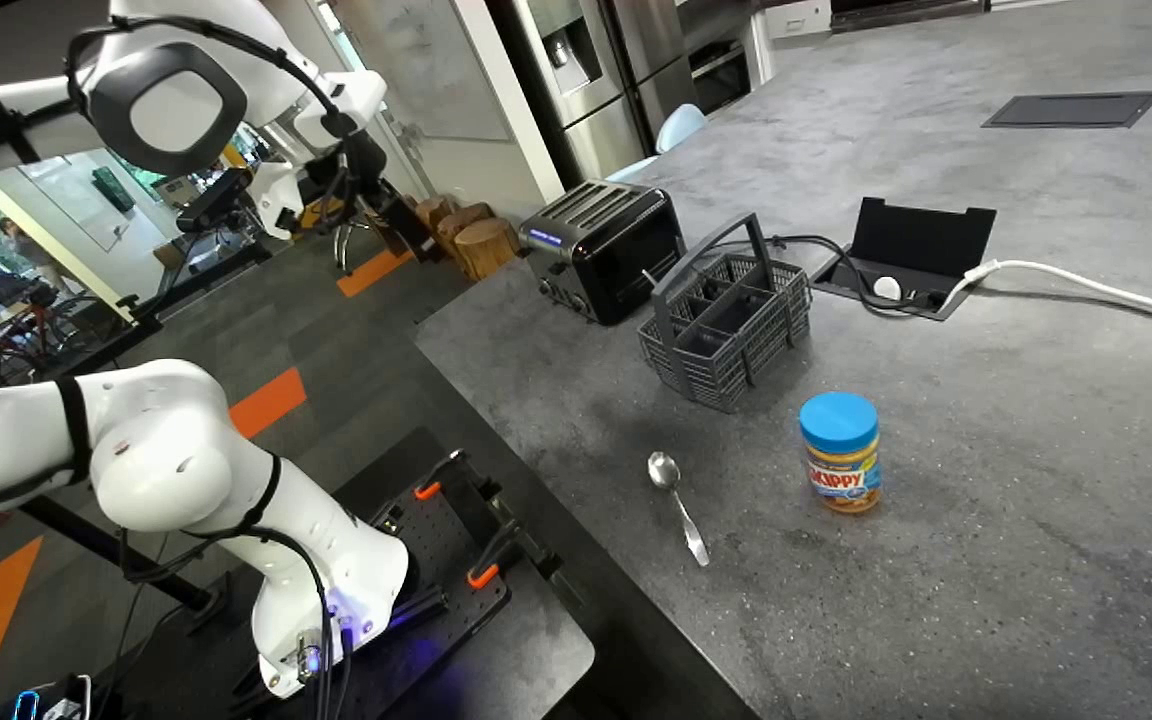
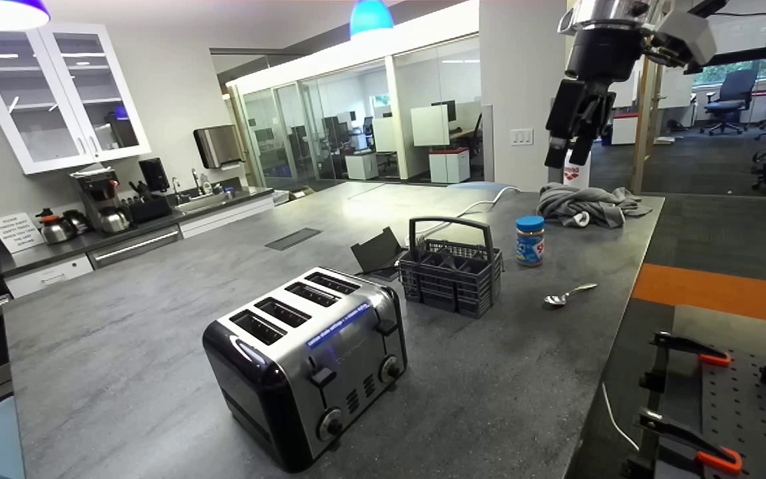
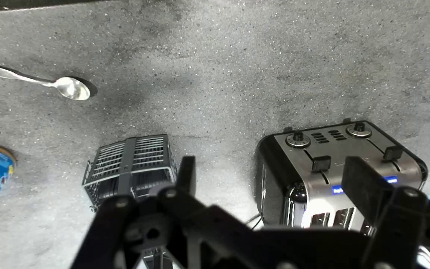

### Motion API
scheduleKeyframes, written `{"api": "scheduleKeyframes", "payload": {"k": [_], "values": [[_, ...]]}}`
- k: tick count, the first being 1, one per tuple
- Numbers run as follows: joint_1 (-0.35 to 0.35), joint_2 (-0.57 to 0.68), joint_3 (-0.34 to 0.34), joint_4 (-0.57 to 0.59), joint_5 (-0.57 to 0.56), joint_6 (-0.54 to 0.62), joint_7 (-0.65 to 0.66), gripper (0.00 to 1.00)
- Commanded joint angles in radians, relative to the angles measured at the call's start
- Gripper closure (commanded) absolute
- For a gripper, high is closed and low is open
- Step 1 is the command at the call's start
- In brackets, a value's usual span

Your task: Push down the lever on the right

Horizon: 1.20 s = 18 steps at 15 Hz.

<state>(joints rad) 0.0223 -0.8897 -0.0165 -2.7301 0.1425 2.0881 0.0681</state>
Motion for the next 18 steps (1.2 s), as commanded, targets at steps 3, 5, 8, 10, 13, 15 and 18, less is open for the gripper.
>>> {"api": "scheduleKeyframes", "payload": {"k": [3, 5, 8, 10, 13, 15, 18], "values": [[-0.006, 0.001, 0.005, 0.002, 0.005, -0.002, -0.004, 0.0], [0.007, 0.035, 0.016, 0.004, 0.017, 0.05, -0.001, 0.0], [0.029, 0.15, 0.039, 0.006, 0.029, 0.195, 0.003, 0.0], [0.052, 0.255, 0.047, 0.021, 0.04, 0.279, 0.003, 0.0], [0.091, 0.434, 0.063, 0.054, 0.066, 0.398, 0.006, 0.0], [0.119, 0.545, 0.069, 0.085, 0.088, 0.465, 0.005, 0.0], [0.147, 0.648, 0.075, 0.138, 0.109, 0.487, -0.006, 0.0]]}}
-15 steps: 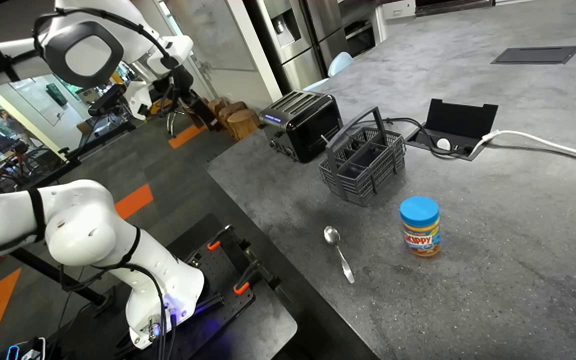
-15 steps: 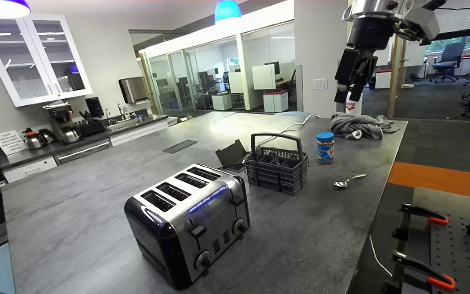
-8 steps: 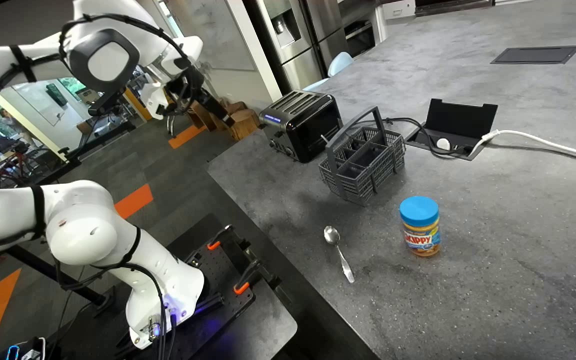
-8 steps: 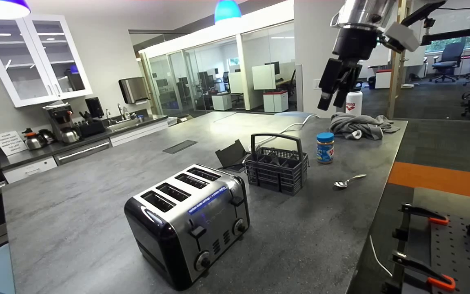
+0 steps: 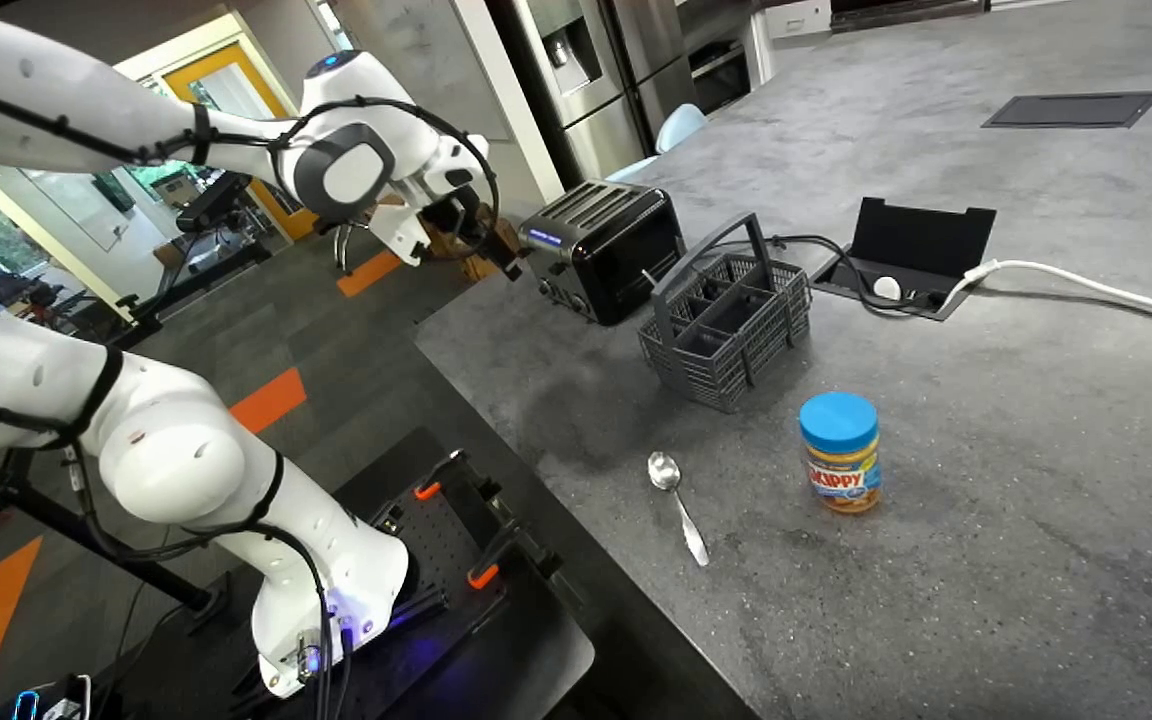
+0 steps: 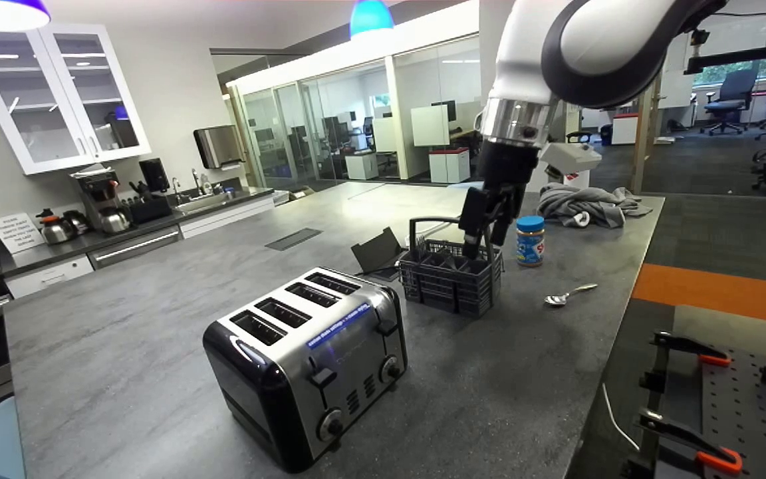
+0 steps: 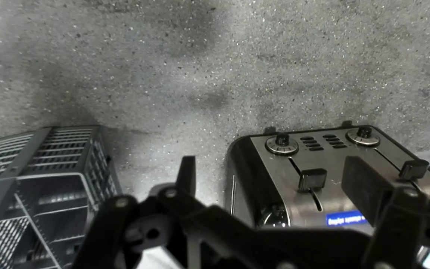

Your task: Push down the lever on the right

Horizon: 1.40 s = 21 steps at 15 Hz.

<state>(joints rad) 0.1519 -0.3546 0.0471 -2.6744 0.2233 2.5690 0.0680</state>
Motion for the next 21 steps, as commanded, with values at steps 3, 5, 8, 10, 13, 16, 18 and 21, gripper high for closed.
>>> {"api": "scheduleKeyframes", "payload": {"k": [3, 5, 8, 10, 13, 16, 18, 21], "values": [[0.002, 0.079, 0.012, 0.039, 0.007, 0.004, -0.003, 0.0], [0.002, 0.074, 0.011, 0.038, 0.007, 0.004, -0.003, 0.0], [-0.018, 0.124, 0.04, 0.069, -0.024, 0.039, 0.083, 0.0], [-0.019, 0.172, 0.068, 0.116, -0.039, 0.04, 0.147, 0.0], [-0.022, 0.261, 0.106, 0.208, -0.1, 0.025, 0.25, 0.28], [-0.014, 0.343, 0.125, 0.285, -0.163, 0.016, 0.326, 0.51], [0.002, 0.39, 0.122, 0.321, -0.151, 0.025, 0.288, 0.66], [0.014, 0.446, 0.12, 0.367, -0.149, 0.023, 0.276, 0.88]]}}
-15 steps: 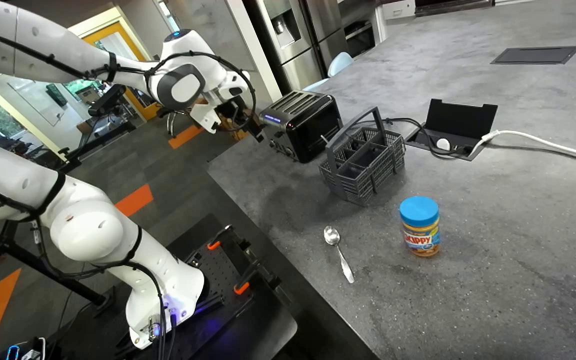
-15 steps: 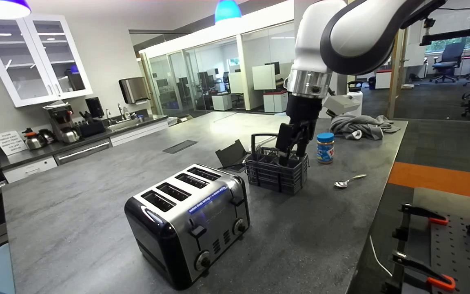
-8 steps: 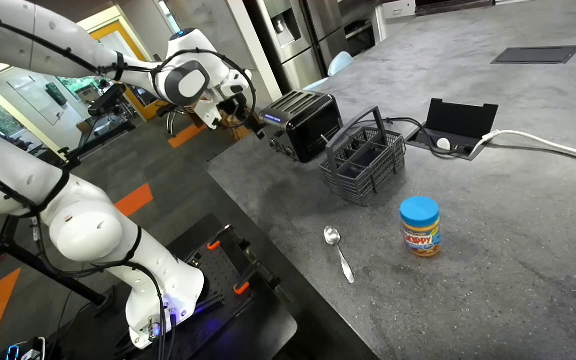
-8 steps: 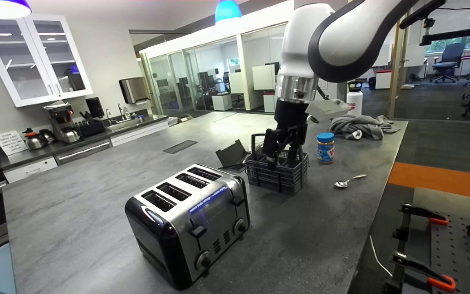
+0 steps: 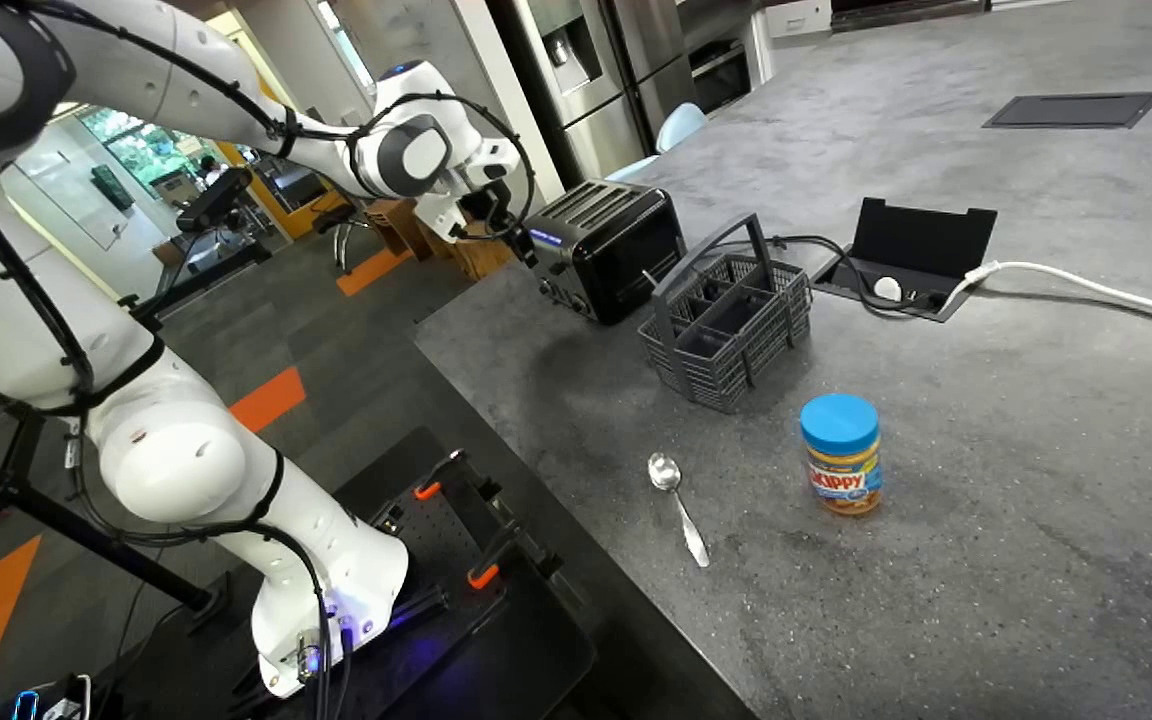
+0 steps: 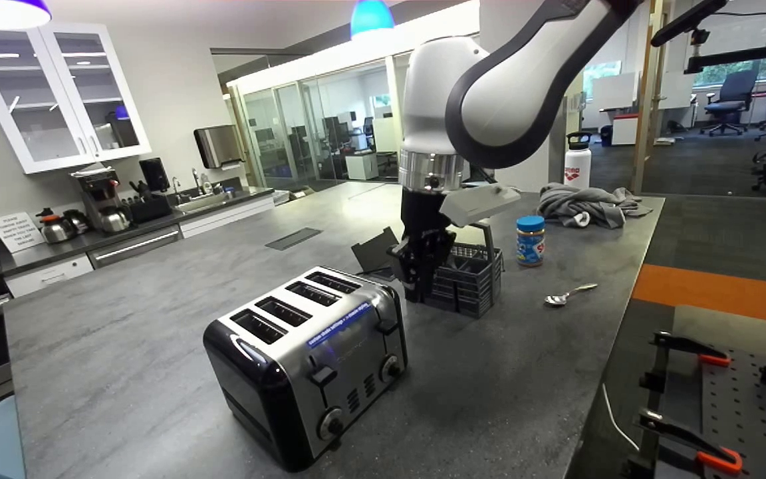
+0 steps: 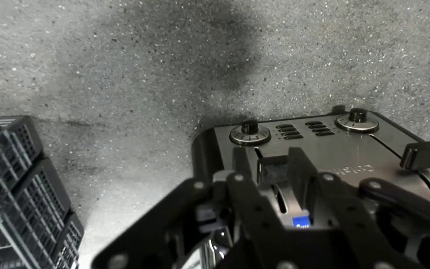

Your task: Push down the lever on the right

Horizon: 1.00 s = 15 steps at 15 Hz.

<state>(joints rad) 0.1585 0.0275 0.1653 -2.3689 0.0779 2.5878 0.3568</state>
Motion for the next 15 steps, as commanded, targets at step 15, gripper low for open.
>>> {"api": "scheduleKeyframes", "payload": {"k": [15], "values": [[0.061, 0.191, -0.037, 0.169, -0.145, 0.003, 0.041, 1.0]]}}
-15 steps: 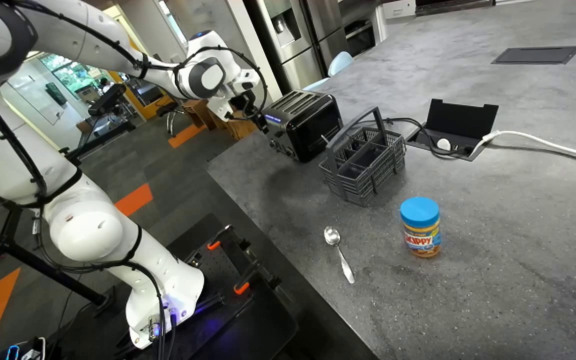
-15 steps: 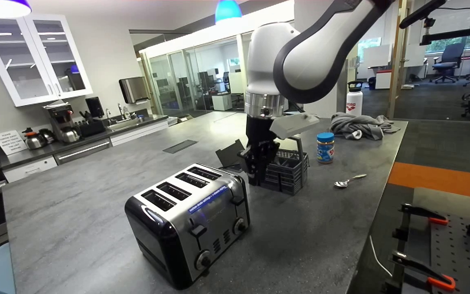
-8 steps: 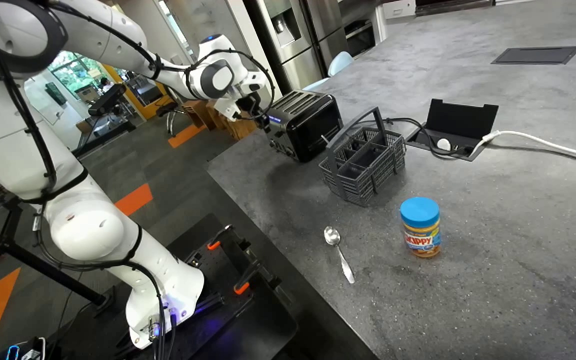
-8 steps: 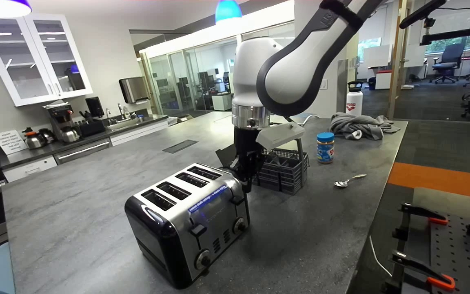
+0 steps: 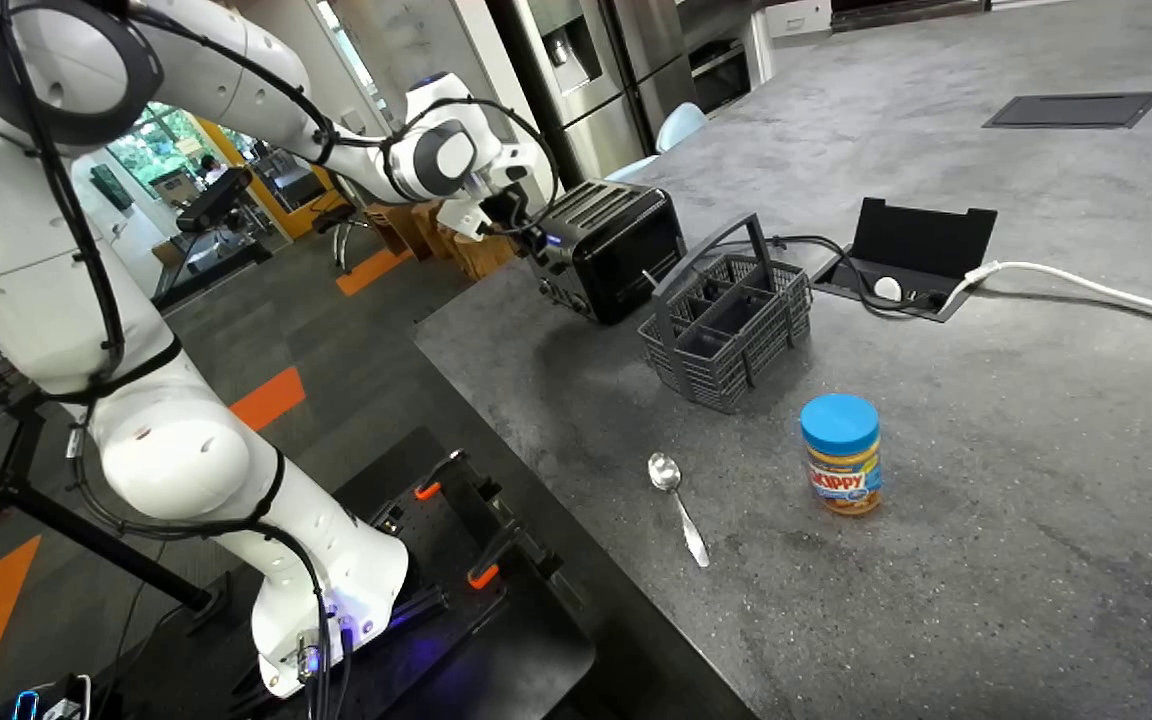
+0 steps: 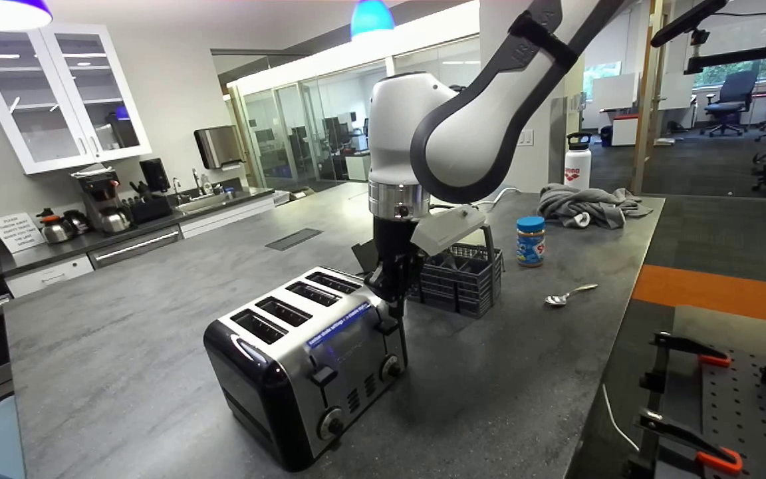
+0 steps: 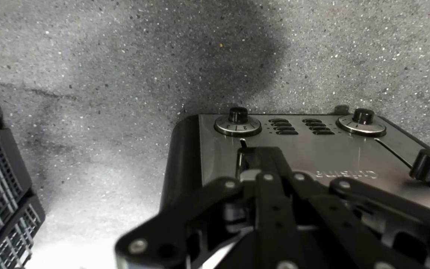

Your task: Push down the lever on the right

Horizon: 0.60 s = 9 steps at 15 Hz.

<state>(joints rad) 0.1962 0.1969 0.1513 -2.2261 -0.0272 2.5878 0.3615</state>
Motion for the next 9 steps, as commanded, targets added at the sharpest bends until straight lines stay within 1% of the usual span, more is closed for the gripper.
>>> {"api": "scheduleKeyframes", "payload": {"k": [1, 9], "values": [[0.024, 0.026, -0.025, 0.029, -0.046, 0.003, 0.037, 1.0], [0.04, 0.056, -0.036, 0.035, -0.052, 0.022, 0.029, 1.0]]}}
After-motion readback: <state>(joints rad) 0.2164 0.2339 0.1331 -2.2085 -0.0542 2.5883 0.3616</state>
